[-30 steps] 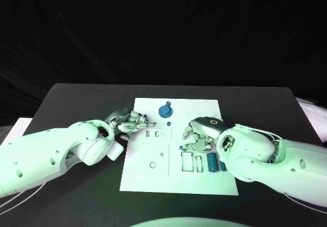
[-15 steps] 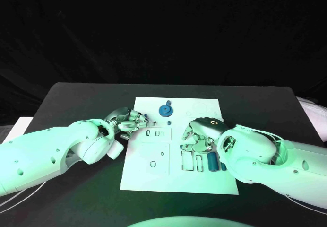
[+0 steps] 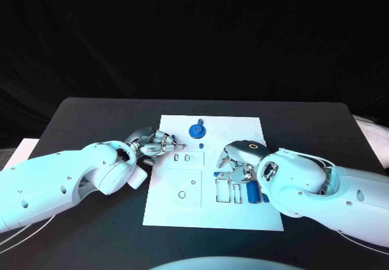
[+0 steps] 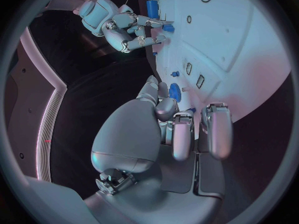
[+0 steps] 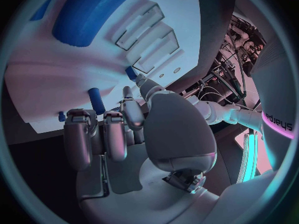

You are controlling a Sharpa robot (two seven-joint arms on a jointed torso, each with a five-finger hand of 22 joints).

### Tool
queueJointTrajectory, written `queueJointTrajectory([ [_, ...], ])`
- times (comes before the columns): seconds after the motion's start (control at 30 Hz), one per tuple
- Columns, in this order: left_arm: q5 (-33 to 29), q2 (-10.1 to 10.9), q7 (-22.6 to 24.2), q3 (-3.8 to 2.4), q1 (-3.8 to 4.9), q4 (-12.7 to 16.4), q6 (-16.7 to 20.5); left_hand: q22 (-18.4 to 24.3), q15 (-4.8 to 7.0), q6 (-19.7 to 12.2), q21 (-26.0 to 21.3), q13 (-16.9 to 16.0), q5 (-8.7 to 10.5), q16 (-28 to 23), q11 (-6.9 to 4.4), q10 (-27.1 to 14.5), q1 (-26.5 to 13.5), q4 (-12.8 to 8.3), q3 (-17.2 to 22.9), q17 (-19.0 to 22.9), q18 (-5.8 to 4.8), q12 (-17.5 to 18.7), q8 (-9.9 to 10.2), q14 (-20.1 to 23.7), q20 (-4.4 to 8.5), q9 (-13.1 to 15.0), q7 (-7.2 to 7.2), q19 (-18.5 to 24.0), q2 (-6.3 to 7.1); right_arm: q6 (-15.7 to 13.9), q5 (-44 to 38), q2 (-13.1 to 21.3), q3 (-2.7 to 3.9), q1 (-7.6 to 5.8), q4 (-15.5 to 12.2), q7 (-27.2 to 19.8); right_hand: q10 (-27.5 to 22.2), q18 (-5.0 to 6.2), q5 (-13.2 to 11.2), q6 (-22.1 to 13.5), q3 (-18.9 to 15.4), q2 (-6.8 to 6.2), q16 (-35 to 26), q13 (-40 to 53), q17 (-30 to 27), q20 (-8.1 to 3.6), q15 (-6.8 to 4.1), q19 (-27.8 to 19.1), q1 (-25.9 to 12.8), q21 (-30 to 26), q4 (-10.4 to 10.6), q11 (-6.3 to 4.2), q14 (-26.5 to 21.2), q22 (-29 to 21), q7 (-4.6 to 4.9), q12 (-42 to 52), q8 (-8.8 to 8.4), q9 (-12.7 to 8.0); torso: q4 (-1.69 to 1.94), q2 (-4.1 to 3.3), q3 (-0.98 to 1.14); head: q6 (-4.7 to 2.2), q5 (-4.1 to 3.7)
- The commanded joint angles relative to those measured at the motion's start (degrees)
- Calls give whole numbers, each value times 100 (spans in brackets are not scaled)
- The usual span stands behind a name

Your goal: Assemble the parts on the task board

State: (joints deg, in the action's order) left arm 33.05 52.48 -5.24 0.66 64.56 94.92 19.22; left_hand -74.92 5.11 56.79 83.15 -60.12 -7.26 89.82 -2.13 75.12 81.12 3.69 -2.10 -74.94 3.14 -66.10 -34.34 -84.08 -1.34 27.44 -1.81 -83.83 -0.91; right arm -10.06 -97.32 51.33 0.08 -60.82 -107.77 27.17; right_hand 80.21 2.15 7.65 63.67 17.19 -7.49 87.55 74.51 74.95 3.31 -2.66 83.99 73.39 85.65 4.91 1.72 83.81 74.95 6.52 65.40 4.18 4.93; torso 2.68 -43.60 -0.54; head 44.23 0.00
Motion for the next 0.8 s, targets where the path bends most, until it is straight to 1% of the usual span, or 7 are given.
queueJointTrajectory([
  [0.03,-30,-9,64,-2,1,-3,-62,-631,32,-18,1,9,-26,18,-22,3,53,-5,35,-1506,-94,32,-2,-592,40,-1,28,-219,12,215,-57,-5,-3,15,7,46,-7,-13,-31,37,10,-13,-13,-3,1086,20,6,177,53,-27,-26,-30,524,591,-18,-7,6,2,2,-1,-3,-5,10],
  [0.27,-30,-4,53,-2,1,-17,-65,-631,32,-18,1,9,-26,18,-22,3,53,-5,35,-1506,-94,32,-2,-592,40,-1,28,-219,12,222,-71,6,-3,24,17,54,-6,-13,-41,42,10,-15,-14,-2,1085,20,6,177,56,-27,-26,-29,524,591,-18,-5,8,3,-5,-1,-1,11,16],
  [0.53,-30,-6,52,-2,1,-17,-67,-641,32,-19,7,15,-27,18,-22,0,67,-10,52,-1506,-96,39,4,-592,41,-3,28,-221,8,220,-78,2,-3,28,37,58,-3,-13,-46,56,14,-3,-16,0,1082,20,6,177,58,-27,-20,-29,523,591,-20,-2,15,6,-3,0,2,13,11],
  [0.8,-30,-15,59,-2,1,-13,-72,-641,32,-19,7,15,-27,18,-22,0,67,-10,52,-1506,-96,39,4,-592,41,-3,28,-221,8,192,-81,-75,-3,44,122,25,3,-15,-43,90,74,77,-11,3,1092,14,-3,181,126,-24,-30,-42,526,599,-34,1,25,11,1,-4,4,15,1],
])
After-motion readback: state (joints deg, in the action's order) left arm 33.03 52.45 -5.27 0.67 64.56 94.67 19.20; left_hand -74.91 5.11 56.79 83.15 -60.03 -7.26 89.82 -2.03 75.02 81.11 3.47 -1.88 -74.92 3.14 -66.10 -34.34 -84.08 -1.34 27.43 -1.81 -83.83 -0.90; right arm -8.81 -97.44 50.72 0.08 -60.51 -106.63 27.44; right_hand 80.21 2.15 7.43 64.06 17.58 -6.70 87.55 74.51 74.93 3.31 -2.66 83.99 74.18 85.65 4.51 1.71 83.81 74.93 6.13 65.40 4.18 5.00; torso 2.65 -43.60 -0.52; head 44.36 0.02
